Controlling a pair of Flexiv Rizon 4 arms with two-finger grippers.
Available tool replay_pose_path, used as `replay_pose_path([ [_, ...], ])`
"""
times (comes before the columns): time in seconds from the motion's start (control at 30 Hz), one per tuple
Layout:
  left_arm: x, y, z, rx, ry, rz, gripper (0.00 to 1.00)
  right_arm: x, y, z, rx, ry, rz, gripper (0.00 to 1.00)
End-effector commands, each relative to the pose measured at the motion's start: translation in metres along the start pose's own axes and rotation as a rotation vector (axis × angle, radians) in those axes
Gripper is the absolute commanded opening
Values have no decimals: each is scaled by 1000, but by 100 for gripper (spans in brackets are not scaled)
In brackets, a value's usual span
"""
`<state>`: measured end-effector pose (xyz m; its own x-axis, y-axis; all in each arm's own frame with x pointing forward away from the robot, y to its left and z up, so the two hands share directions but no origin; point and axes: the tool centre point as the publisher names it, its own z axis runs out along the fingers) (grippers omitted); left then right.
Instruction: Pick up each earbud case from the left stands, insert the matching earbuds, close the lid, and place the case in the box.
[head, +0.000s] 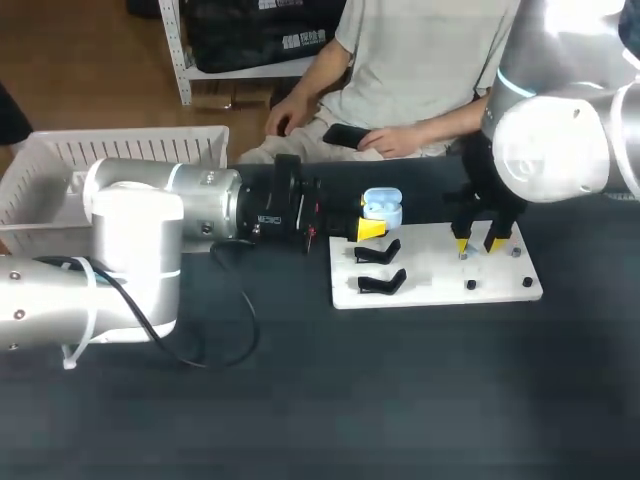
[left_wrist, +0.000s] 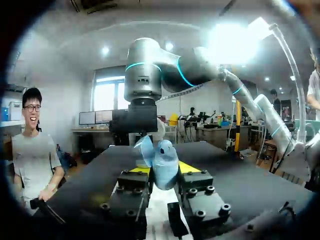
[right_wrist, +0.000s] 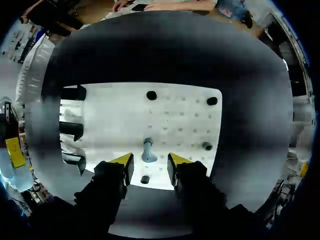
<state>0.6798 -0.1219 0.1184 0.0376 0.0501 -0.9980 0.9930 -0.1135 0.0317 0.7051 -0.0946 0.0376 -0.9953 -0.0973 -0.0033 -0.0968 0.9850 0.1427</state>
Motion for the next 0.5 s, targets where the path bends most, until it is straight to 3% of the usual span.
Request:
replay_pose_path([
  [0.03, 0, -2, 1, -7, 0, 3, 0, -3, 1, 2, -1, 0, 4, 40],
  [0.5, 0, -2, 1, -7, 0, 3, 0, -2, 1, 4, 5, 7, 18, 36],
])
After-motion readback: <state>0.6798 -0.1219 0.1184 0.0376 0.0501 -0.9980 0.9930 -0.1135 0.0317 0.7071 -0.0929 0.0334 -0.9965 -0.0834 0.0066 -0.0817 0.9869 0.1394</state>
